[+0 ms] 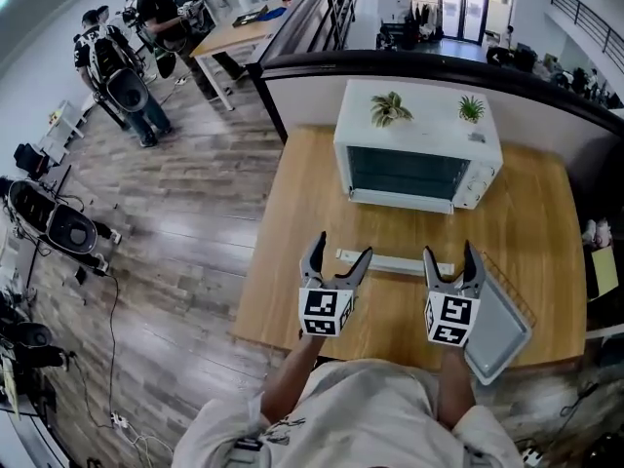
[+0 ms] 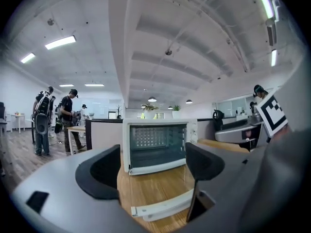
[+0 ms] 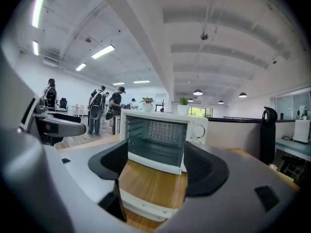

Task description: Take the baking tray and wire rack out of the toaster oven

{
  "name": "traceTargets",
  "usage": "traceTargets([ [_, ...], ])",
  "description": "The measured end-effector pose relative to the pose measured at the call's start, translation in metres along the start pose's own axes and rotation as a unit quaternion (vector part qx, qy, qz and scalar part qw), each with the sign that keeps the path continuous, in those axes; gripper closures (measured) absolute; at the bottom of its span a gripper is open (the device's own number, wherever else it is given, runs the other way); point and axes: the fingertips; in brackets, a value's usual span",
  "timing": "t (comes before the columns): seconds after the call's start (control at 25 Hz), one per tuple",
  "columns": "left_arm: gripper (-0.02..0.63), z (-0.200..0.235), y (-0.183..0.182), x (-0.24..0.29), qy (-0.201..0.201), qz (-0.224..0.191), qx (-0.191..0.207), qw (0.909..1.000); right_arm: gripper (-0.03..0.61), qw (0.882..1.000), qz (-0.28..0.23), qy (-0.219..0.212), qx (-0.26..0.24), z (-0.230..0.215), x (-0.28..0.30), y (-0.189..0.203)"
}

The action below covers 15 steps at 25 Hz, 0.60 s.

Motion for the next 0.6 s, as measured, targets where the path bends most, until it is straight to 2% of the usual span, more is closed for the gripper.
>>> traceTargets([
  [0.12, 0.175, 0.004, -0.027, 0.008, 0.002, -0.036, -0.015, 0.9992, 0.209, 0.999, -0.034, -0.002, -0.014, -0.008, 0.006, -0.02],
  [0.24, 0.182, 0.008, -0.044, 0.015, 0.006, -0.061, -0.013, 0.998, 0.209, 0.999, -0.052, -0.008, -0.014, -0.008, 0.016, -0.031],
  [0.6, 0.201, 0.001, -0.059, 0.02, 0.013, -0.078, -0.007, 0.9969, 0.209, 0.998, -0.06, -0.001, -0.006, -0.014, 0.013, -0.045],
])
Point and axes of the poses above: the fingertips, and each gripper's own axes: x forward along the fingers, z to its left, y out of its underside, and after that the axes turned 10 degrees about -z, right-handed
